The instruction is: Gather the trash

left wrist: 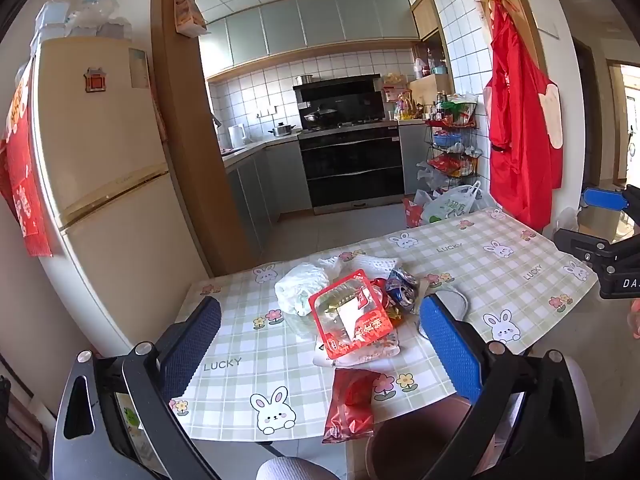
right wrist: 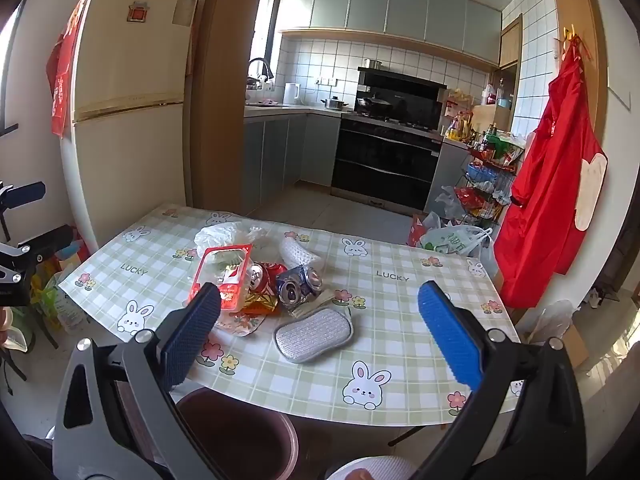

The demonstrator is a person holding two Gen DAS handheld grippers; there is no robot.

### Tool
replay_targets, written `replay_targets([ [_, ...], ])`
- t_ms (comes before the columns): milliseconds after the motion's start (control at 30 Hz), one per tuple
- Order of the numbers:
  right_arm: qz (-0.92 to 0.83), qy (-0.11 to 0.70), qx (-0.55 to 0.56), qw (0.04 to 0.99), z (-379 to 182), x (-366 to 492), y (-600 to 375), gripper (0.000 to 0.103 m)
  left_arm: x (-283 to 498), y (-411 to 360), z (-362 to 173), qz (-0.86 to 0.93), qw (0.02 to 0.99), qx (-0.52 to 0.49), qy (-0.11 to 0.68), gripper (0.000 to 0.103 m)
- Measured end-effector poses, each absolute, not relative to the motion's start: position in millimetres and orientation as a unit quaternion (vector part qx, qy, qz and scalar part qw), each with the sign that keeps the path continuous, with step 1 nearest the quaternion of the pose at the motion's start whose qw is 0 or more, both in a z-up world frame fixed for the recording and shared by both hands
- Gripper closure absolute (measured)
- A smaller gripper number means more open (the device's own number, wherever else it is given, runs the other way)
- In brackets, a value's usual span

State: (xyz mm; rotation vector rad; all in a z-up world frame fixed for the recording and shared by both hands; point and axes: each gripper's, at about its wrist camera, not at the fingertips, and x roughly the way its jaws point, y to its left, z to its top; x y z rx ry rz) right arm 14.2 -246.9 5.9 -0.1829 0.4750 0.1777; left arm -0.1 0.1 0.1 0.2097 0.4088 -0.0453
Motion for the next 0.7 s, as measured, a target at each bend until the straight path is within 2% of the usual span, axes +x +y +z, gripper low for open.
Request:
replay_targets([
  [700, 0.087, 0.234, -0.088, 0.964, 6.8, 13.6, -247.3, 0.006, -4.5, -3.6, -7.6, -0.026, 0.973, 0.104, 0.207, 0.005],
])
